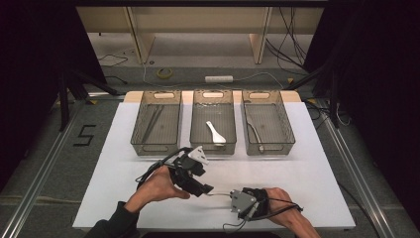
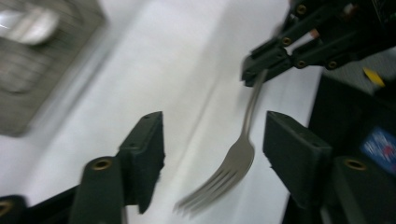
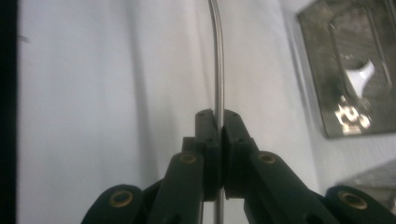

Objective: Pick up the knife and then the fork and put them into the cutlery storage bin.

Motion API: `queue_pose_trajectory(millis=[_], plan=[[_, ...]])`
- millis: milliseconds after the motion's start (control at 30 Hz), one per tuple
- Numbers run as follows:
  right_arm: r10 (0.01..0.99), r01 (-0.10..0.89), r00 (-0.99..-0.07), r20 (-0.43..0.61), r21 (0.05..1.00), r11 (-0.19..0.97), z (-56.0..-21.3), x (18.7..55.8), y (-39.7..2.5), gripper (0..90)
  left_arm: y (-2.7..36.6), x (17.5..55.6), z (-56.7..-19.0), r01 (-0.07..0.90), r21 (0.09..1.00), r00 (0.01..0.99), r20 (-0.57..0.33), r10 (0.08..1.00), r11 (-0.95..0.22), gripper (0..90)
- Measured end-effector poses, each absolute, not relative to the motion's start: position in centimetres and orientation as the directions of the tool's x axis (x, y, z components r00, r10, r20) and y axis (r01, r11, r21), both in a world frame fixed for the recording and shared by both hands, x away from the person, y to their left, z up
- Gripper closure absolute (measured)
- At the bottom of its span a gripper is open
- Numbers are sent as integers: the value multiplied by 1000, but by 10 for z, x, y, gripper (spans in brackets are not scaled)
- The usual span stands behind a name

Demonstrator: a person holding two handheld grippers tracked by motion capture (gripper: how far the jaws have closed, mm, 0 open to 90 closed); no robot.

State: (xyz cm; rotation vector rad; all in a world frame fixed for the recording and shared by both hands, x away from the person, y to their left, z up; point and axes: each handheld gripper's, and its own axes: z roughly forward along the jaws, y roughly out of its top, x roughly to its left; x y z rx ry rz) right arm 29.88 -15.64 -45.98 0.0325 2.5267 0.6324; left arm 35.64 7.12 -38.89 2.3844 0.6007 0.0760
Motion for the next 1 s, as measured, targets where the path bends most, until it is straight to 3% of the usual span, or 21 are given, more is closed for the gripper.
queue_pose_trajectory(millis=[233, 400, 667, 1000], plan=[[246, 1, -857, -452, 477, 879, -457, 317, -180, 876, 96, 357, -383, 414, 729, 849, -95, 519, -545, 267], [383, 109, -835, -395, 563, 819, -448, 328, -192, 876, 108, 353, -390, 417, 771, 826, -101, 554, -481, 210], [560, 263, -771, -303, 650, 713, -426, 352, -215, 876, 130, 344, -401, 421, 850, 778, -161, 607, -316, 182], [748, 433, -646, -154, 733, 525, -395, 401, -241, 875, 148, 339, -408, 385, 884, 760, -141, 634, -265, 173]])
